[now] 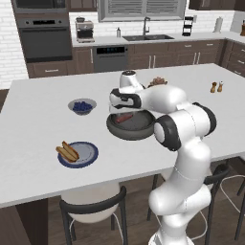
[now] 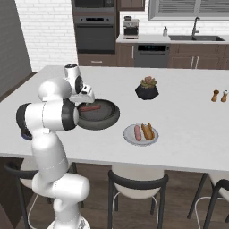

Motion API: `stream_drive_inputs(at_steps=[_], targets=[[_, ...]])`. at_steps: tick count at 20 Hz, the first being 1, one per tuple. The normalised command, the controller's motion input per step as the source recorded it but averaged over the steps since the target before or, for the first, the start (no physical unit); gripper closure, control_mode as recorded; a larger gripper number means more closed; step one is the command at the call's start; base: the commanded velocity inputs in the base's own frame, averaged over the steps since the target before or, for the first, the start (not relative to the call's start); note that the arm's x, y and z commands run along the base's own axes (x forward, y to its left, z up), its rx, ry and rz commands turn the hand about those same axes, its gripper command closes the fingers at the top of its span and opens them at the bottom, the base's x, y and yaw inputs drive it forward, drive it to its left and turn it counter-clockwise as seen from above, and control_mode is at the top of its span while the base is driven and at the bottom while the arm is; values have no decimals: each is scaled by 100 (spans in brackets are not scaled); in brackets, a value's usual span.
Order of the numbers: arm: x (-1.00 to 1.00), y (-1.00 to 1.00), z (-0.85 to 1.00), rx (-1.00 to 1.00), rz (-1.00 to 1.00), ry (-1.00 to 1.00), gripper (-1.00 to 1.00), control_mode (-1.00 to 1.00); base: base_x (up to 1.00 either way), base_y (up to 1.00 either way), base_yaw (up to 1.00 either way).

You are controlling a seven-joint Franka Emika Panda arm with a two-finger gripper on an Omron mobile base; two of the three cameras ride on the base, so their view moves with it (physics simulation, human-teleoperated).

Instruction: Place one bun and one sausage from the bowl on each plate.

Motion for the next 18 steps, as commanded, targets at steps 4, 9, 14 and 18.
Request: stream_drive_inputs(at_steps=[4, 9, 14, 18], targets=[[39, -17, -2, 11, -9, 0, -100, -100, 0, 0, 0], [22, -2, 1, 12, -12, 4, -100, -100, 0, 0, 0], [15, 0, -5, 10, -9, 3, -100, -100, 0, 0, 0], [12, 0, -16, 4, -5, 14, -100, -100, 0, 0, 0]])
